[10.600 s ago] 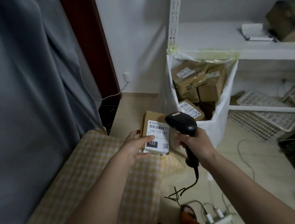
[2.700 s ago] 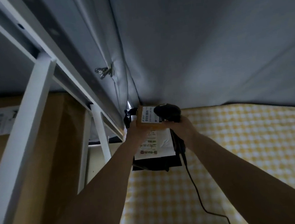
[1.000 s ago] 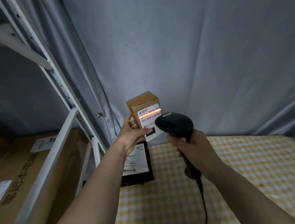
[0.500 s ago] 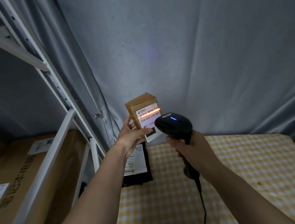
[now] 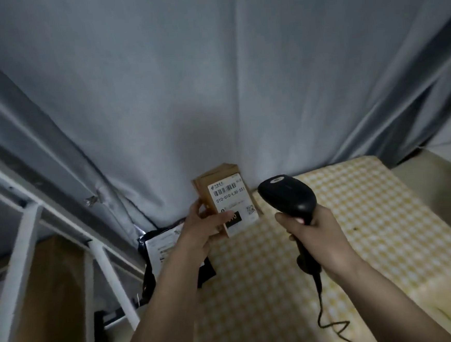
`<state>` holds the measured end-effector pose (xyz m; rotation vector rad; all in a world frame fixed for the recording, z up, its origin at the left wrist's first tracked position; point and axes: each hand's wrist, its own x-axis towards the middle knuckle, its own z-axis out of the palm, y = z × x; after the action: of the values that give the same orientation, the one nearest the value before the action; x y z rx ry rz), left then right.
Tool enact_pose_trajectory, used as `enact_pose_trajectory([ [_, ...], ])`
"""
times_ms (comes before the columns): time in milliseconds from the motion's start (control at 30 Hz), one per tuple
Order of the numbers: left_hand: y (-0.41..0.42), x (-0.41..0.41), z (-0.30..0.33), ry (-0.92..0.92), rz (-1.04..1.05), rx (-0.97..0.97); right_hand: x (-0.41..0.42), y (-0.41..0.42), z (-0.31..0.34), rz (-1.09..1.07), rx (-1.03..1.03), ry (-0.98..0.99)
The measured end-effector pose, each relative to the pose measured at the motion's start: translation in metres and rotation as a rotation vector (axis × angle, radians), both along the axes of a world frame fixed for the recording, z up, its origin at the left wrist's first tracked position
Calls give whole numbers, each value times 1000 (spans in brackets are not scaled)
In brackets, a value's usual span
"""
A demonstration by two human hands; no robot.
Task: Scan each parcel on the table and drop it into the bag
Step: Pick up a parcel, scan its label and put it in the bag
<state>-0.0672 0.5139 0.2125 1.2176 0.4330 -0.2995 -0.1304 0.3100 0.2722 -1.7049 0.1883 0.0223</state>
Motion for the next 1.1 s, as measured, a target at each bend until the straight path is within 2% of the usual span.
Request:
enact_pose_trajectory([
  [267,-62,15,-30,12,-260,-7,-27,-46,-26,-270,-13,95],
  [433,-125,6,-32,-15,-436,74,-48,-99,-25,-390,-14,122],
  [867,-389,-73,-21,-83,-711,116,-167,-323,-12,-604,-76,130],
  [1100,-511,-119,-20,-91,-942,137,-228,-418,-17,-827,-93,143],
])
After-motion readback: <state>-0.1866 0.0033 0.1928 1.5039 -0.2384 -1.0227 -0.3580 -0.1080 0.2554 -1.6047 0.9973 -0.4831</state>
